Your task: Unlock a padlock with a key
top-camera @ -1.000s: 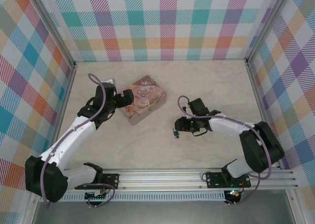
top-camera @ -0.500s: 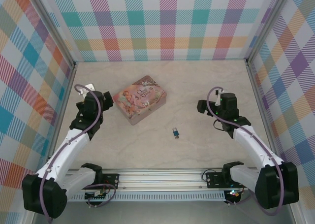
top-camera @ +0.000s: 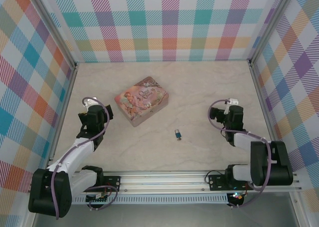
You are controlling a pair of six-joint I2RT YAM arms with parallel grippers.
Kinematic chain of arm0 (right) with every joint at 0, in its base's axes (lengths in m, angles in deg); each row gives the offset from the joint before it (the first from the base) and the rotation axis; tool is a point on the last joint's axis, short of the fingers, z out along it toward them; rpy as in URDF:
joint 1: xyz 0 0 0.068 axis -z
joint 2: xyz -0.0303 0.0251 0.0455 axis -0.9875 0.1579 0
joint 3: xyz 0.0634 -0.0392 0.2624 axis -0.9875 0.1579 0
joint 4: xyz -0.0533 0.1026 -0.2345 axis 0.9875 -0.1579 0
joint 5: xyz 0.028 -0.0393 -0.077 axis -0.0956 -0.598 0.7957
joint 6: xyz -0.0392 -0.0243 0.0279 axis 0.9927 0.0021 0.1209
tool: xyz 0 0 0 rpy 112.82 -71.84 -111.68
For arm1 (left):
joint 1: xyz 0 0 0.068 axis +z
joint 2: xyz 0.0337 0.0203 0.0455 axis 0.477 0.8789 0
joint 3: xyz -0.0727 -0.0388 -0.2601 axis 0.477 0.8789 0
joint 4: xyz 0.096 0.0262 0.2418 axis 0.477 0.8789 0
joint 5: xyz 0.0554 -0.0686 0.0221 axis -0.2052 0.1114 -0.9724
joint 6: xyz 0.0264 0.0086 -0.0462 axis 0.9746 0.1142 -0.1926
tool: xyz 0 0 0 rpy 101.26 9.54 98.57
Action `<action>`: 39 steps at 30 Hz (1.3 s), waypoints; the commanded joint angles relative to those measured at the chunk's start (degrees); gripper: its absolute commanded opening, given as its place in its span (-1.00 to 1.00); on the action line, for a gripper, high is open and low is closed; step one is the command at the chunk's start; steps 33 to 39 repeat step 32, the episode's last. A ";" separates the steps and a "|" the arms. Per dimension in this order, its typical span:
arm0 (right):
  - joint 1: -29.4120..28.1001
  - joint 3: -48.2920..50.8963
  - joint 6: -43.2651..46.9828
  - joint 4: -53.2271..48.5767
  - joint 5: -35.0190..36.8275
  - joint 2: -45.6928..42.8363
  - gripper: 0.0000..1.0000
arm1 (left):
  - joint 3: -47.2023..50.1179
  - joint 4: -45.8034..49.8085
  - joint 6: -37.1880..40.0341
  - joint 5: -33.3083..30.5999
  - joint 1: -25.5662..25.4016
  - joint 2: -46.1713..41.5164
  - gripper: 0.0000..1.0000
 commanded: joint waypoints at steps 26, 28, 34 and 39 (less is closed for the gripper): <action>1.05 -4.13 5.25 15.13 -6.68 12.08 0.99 | 1.04 -37.31 6.49 19.06 2.63 30.76 1.00; 1.08 -4.11 5.24 15.13 -6.64 12.05 0.99 | 0.61 -36.66 5.66 19.03 3.37 30.82 1.00; 1.09 -4.13 5.21 15.13 -6.67 12.08 0.99 | 0.56 -36.68 5.68 19.04 3.42 30.91 1.00; 1.09 -4.13 5.21 15.13 -6.67 12.08 0.99 | 0.56 -36.68 5.68 19.04 3.42 30.91 1.00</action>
